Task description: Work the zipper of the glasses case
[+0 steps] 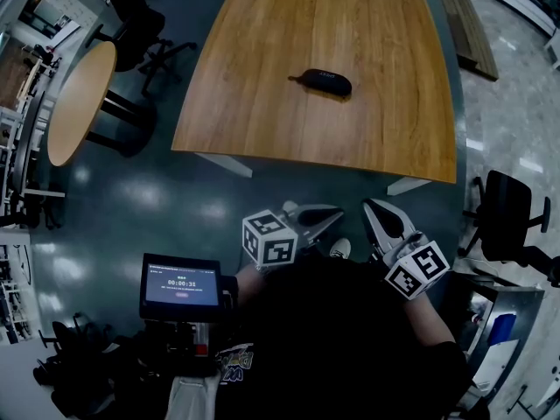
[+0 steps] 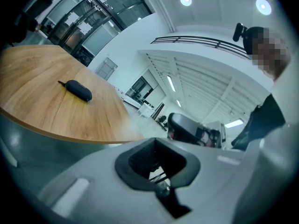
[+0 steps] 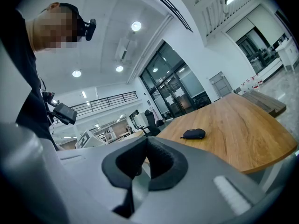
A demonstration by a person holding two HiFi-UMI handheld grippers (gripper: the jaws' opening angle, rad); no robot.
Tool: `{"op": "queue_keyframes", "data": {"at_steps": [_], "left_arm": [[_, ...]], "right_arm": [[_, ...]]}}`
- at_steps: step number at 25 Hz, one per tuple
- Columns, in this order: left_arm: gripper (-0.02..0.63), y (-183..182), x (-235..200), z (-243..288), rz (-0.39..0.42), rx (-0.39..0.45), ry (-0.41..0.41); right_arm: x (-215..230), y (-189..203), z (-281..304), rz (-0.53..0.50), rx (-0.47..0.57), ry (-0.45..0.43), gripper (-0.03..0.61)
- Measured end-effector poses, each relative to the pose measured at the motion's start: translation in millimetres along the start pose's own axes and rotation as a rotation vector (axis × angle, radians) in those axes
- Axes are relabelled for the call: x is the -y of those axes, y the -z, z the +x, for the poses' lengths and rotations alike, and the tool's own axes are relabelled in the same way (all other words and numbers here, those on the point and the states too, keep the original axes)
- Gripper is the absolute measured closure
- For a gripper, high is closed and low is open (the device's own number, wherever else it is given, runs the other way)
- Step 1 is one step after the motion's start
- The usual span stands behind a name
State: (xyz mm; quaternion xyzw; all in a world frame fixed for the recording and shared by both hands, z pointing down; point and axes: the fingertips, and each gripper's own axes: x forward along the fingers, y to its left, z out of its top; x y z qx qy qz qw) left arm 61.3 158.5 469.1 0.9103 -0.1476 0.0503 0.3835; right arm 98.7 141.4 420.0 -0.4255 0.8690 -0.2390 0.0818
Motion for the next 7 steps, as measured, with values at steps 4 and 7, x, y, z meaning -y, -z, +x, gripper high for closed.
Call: {"op": "queue_keyframes", "data": {"at_steps": [4, 7], "left_arm": [[0.612, -0.3, -2.1, -0.2, -0.001, 0.0, -0.001], [0.612, -0.2, -2.5, -1.2, -0.006, 0.002, -0.002]], "right_arm": [[0.4, -0.3, 1.7, -0.004, 0.001, 0.001, 0.572], [0.4, 0.2, 2.3, -0.004, -0.001, 0.003, 0.572]]}}
